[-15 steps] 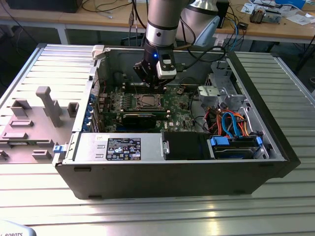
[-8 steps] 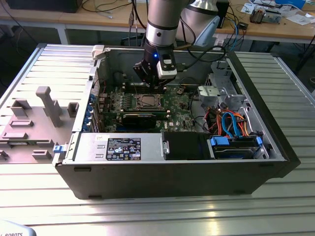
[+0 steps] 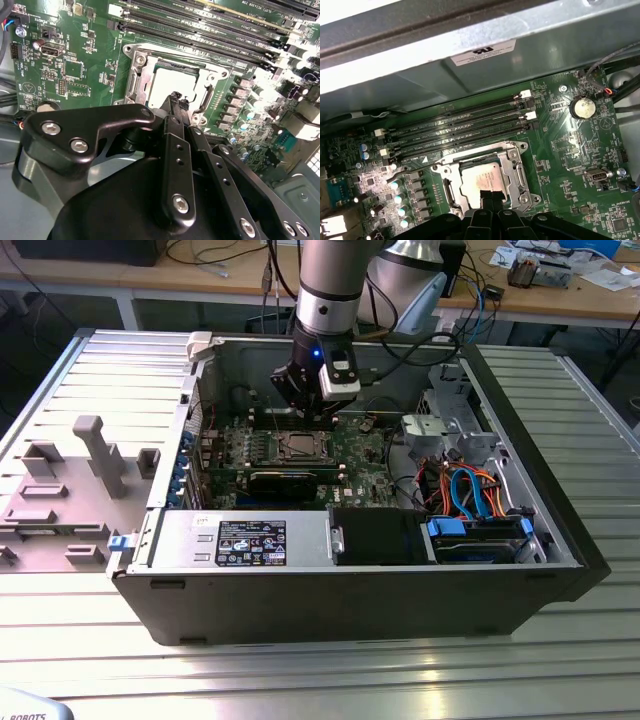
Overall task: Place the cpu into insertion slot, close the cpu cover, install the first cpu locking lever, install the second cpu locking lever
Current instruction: 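Install the first cpu locking lever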
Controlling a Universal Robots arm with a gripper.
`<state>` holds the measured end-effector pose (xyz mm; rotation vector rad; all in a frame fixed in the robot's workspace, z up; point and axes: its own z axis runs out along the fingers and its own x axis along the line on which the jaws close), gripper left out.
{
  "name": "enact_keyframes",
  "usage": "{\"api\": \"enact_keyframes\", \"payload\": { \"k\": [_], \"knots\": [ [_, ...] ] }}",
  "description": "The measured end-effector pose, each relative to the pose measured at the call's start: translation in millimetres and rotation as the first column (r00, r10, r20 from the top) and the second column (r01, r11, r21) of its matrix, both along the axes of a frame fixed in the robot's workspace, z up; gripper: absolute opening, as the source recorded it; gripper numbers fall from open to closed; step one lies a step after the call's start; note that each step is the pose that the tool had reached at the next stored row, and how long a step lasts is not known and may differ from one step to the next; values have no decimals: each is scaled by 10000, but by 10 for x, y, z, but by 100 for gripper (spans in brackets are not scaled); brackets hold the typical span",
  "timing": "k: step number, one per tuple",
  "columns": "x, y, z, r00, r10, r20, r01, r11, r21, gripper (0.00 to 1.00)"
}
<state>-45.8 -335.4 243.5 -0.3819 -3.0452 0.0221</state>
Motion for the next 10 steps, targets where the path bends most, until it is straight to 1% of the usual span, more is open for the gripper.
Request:
{"api": "enact_keyframes", "payload": {
  "k": [10],
  "knots": [
    [0, 0, 0, 9998, 181, 0, -181, 9998, 0, 11]
  ]
}}
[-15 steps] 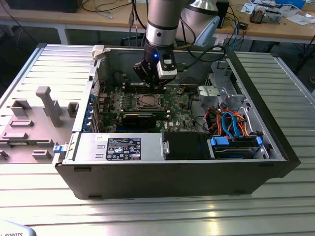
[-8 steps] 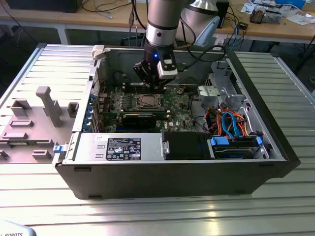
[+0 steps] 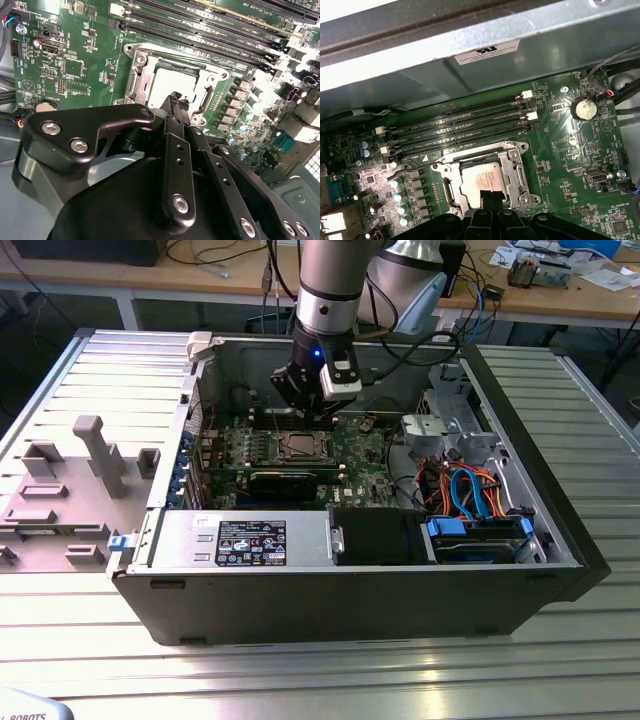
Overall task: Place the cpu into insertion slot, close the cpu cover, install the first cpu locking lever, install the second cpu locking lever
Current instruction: 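Install the first cpu locking lever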
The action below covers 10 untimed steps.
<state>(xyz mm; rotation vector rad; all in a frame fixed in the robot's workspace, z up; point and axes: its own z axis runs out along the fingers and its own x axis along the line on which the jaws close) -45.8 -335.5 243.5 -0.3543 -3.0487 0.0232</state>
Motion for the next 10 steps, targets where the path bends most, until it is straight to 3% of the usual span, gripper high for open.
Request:
{"api": "enact_keyframes", "payload": {
  "k": [10],
  "knots": [
    [0, 0, 0, 9999, 166, 0, -166, 9999, 0, 11]
  ]
}}
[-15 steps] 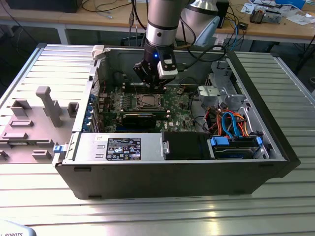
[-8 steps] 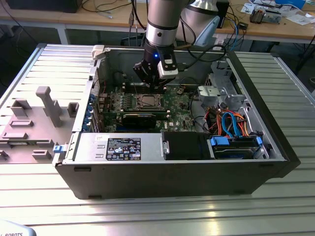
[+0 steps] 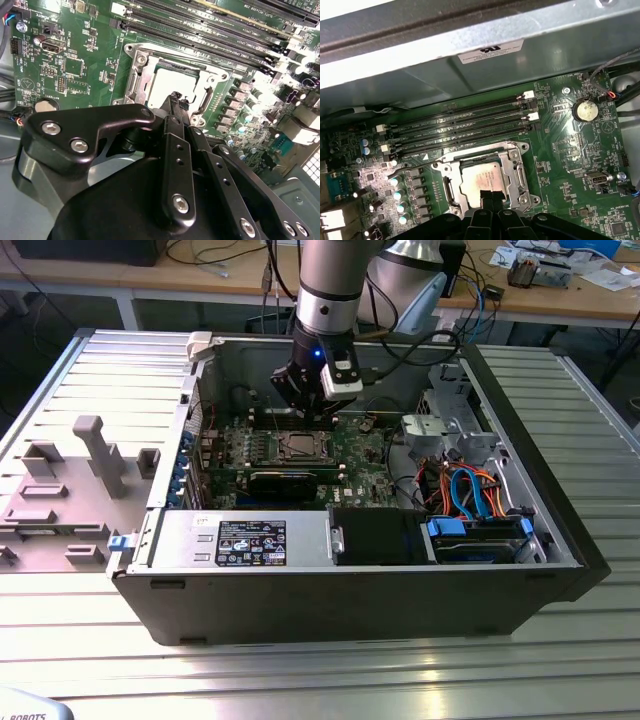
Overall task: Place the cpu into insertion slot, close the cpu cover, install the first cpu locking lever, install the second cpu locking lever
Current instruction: 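Install the first cpu locking lever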
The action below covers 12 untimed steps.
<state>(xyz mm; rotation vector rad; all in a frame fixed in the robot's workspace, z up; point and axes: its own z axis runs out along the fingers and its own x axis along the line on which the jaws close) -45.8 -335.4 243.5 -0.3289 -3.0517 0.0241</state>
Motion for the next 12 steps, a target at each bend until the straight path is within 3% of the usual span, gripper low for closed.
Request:
{"api": "enact_keyframes", "payload": {
  "k": [12],
  "knots": [
    [0, 0, 0, 9998, 185, 0, -185, 9998, 0, 11]
  ]
}}
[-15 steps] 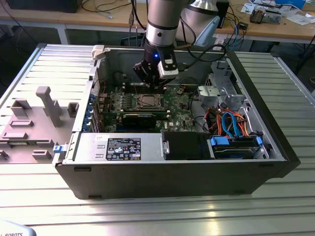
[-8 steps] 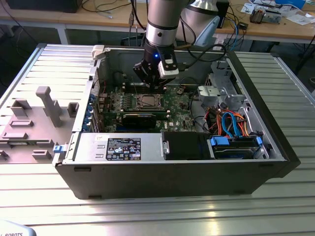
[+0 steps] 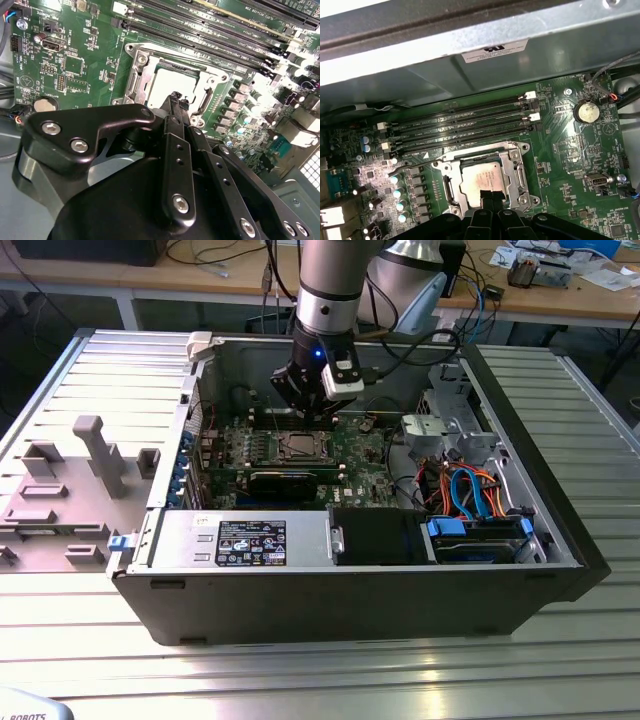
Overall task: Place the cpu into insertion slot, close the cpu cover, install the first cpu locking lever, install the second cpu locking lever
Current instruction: 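Install the first cpu locking lever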
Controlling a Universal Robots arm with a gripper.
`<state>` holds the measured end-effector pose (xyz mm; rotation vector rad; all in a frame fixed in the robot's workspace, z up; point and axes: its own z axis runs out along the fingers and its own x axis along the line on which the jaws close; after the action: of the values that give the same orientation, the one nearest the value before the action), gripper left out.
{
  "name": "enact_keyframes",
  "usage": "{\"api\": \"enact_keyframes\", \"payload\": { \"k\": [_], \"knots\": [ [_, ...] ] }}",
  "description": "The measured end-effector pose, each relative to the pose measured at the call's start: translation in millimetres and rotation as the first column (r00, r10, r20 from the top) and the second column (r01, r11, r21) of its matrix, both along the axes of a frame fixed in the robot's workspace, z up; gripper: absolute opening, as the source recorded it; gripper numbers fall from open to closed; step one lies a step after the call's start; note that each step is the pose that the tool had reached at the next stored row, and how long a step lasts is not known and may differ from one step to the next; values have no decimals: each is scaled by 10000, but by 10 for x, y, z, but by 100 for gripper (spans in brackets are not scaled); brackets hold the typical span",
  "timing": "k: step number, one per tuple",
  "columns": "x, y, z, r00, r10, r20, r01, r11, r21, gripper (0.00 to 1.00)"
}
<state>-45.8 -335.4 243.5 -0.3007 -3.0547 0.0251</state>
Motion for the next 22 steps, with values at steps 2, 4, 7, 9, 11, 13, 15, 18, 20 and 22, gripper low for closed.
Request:
{"api": "enact_keyframes", "payload": {
  "k": [2, 4, 7, 9, 11, 13, 15, 18, 20, 22],
  "knots": [
    [0, 0, 0, 10000, 28, 0, -28, 10000, 0, 11],
    [0, 0, 0, 10000, 52, 0, -52, 10000, -1, 11],
    [0, 0, 0, 10000, 81, 0, -81, 10000, 0, 11],
    [0, 0, 0, 9999, 104, 0, -104, 9999, 0, 11],
    [0, 0, 0, 9999, 127, 0, -127, 9999, 0, 11],
    [0, 0, 0, 9999, 165, 0, -165, 9999, 0, 11],
    [0, 0, 0, 9998, 186, 0, -186, 9998, -1, 11],
    [0, 0, 0, 9998, 219, 0, -219, 9998, 0, 11],
    [0, 0, 0, 9997, 247, 0, -247, 9997, 0, 11],
    [0, 0, 0, 9996, 289, 0, -289, 9996, -1, 11]
  ]
}}
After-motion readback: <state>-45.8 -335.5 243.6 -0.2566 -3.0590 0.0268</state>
